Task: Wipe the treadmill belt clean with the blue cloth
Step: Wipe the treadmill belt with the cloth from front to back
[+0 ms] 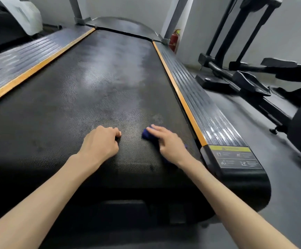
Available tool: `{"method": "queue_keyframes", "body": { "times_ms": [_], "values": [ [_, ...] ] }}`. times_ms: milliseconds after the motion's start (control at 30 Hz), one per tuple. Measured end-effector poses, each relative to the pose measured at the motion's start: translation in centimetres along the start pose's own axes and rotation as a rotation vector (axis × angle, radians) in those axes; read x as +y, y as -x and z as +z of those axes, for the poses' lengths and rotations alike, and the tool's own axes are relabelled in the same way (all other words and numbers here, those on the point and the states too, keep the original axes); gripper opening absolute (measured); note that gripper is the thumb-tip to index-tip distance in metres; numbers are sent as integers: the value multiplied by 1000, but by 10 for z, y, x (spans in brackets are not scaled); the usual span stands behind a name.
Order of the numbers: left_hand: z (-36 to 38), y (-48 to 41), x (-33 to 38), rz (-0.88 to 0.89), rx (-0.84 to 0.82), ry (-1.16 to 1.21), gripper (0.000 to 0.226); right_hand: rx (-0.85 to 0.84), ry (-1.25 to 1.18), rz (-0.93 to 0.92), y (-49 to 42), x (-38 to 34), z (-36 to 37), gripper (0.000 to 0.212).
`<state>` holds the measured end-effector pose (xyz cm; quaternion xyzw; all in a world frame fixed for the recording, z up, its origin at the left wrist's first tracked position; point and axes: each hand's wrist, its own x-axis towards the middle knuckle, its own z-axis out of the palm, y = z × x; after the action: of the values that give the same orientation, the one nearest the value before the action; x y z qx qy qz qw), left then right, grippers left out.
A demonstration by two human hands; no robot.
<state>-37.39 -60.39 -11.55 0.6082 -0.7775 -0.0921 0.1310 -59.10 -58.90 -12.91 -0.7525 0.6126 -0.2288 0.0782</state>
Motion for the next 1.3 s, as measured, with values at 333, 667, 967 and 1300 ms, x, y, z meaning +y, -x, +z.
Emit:
{"method": "queue_keyframes", "body": {
  "times_ms": [333,667,967,1300],
  "values": [
    [2,1,-3,-6,24,74,42,-19,89,168,-52,14,-4,60],
    [2,-1,-7,0,29,89,42,-2,96,241,-80,33,-5,61],
    [3,-2,-8,9,24,94,41,-18,33,159,-68,40,-11,59],
    [0,2,-4,-2,17,99,43,28,-70,73,-45,3,6,55]
  ]
}}
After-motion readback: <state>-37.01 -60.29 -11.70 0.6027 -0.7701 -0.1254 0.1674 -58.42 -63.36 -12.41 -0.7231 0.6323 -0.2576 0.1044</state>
